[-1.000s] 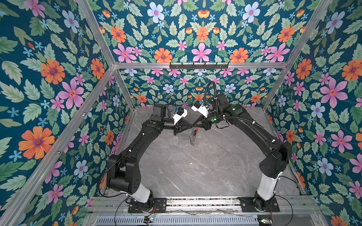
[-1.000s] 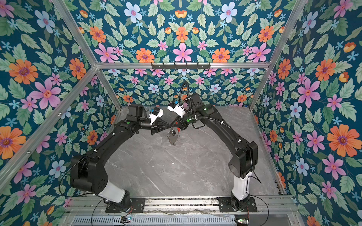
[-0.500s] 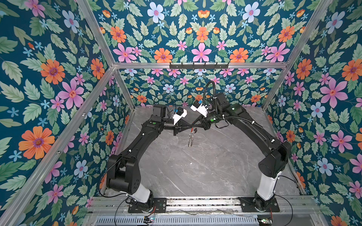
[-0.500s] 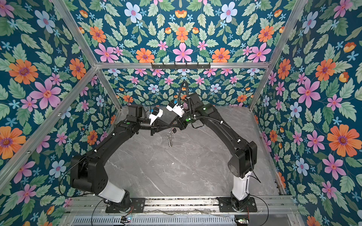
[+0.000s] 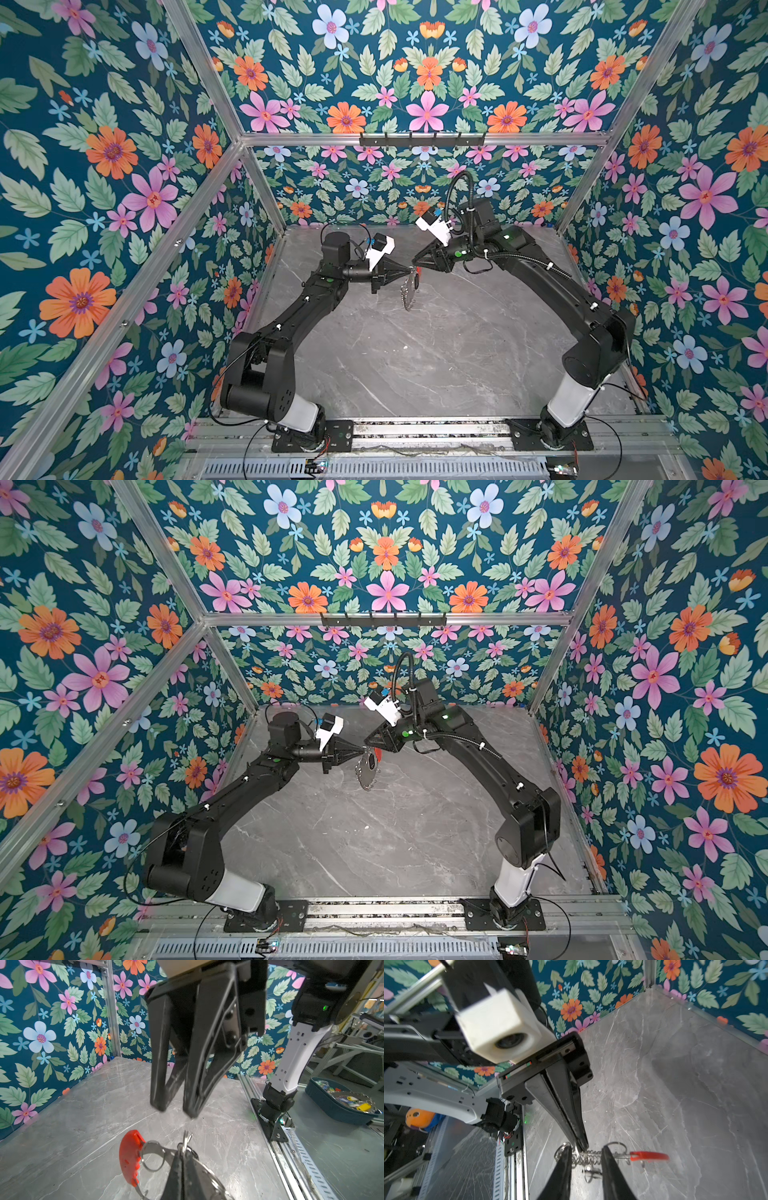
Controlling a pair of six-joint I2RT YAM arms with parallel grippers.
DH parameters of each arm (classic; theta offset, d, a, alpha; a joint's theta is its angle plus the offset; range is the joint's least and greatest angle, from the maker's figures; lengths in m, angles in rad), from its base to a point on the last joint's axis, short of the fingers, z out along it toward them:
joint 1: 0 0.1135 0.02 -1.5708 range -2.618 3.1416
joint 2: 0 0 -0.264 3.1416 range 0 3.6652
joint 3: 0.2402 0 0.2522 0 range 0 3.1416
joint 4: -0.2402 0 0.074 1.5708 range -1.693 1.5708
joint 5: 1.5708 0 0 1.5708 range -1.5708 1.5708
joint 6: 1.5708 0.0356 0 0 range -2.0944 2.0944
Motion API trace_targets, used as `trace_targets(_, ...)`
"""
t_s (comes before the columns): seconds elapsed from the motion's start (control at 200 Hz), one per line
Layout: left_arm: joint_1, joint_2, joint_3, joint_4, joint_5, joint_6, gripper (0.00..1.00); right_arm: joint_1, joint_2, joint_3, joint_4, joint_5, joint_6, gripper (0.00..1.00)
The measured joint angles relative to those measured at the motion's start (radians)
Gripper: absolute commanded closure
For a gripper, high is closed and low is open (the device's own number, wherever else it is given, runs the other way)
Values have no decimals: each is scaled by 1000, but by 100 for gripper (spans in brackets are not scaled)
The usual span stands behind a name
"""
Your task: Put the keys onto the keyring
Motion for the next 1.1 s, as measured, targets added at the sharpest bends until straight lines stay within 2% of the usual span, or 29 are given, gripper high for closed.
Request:
trace_targets(0.085,1,6,-48,193,-26,-123,100,-36,-32,-66,111,-35,76,67)
trace_targets(0.24,2,51,-140,600,-119,-373,100,-108,-47,-178,350,-134,304,68)
trace_targets(0.35,1,109,-161,872,-198,-551,100,-109,-37,-204,465,-203,405,68)
trace_targets(0.445,1,140,-164,1025,-257,-660,100,-107,-23,-204,555,-257,476,68)
trace_targets(0.58,1,145,-165,1130,-308,-730,100,-110,13,-202,672,-315,586,66)
trace_targets(0.74,0,146,-158,1173,-332,-776,100,-105,47,-176,754,-356,669,65)
trace_targets(1.1,-6,155,-150,1193,-354,-828,100,-74,66,-131,750,-364,665,63)
